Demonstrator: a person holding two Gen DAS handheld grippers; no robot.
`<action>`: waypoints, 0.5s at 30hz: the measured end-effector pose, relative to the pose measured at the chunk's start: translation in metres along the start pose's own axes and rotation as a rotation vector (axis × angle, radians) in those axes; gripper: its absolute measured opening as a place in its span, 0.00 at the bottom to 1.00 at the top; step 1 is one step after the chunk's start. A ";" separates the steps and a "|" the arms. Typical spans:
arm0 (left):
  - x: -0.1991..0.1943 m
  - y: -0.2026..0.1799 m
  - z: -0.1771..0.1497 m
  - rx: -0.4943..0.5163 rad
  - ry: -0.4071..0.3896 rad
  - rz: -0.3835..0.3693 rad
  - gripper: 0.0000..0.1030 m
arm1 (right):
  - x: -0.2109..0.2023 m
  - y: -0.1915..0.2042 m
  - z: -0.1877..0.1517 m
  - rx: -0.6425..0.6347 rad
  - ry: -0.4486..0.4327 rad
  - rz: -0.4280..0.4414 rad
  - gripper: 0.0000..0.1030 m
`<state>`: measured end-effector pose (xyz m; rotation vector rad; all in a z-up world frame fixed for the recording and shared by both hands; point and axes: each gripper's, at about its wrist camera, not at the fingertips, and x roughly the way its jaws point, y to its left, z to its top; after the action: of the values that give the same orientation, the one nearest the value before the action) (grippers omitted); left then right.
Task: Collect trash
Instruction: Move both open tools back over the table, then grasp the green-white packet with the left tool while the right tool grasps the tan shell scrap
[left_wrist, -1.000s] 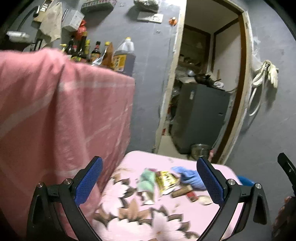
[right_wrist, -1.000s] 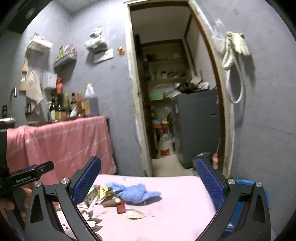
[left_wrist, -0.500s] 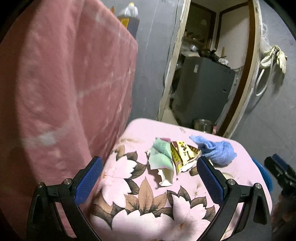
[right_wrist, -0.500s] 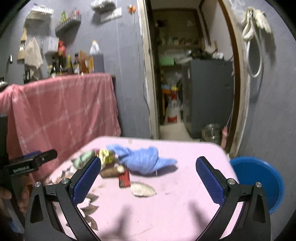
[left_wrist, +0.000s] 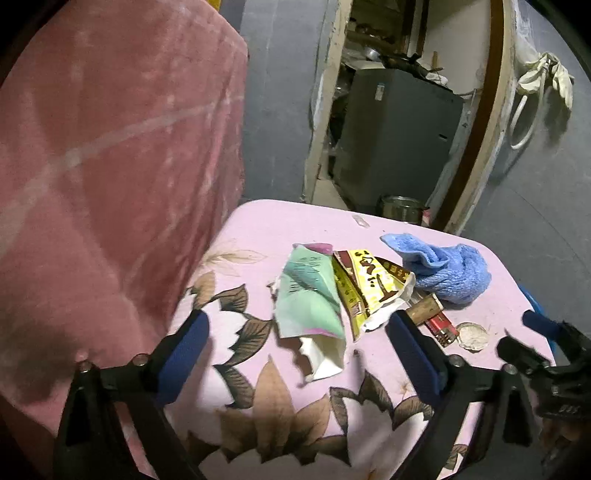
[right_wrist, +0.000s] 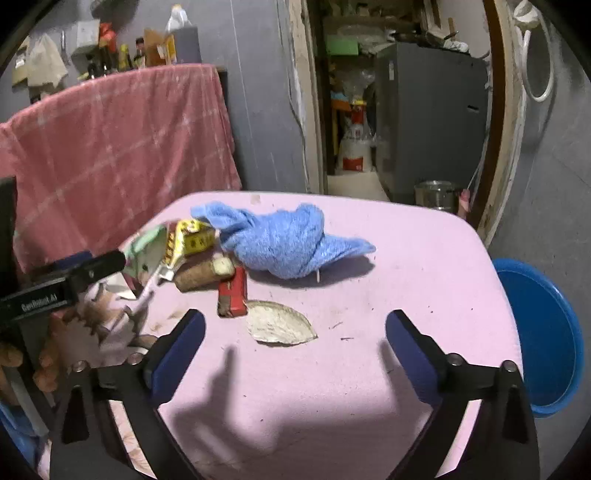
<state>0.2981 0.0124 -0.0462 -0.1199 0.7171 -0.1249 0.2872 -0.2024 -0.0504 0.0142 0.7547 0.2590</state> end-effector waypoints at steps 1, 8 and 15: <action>0.003 -0.001 0.001 0.004 0.011 -0.004 0.78 | 0.003 0.001 0.001 -0.002 0.011 -0.001 0.90; 0.022 -0.004 0.007 0.016 0.071 -0.044 0.50 | 0.023 0.000 0.000 0.000 0.098 -0.006 0.81; 0.027 -0.004 0.006 0.000 0.099 -0.057 0.36 | 0.036 0.010 0.004 -0.063 0.156 -0.023 0.75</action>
<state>0.3220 0.0049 -0.0585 -0.1348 0.8123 -0.1862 0.3125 -0.1837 -0.0709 -0.0746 0.9011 0.2641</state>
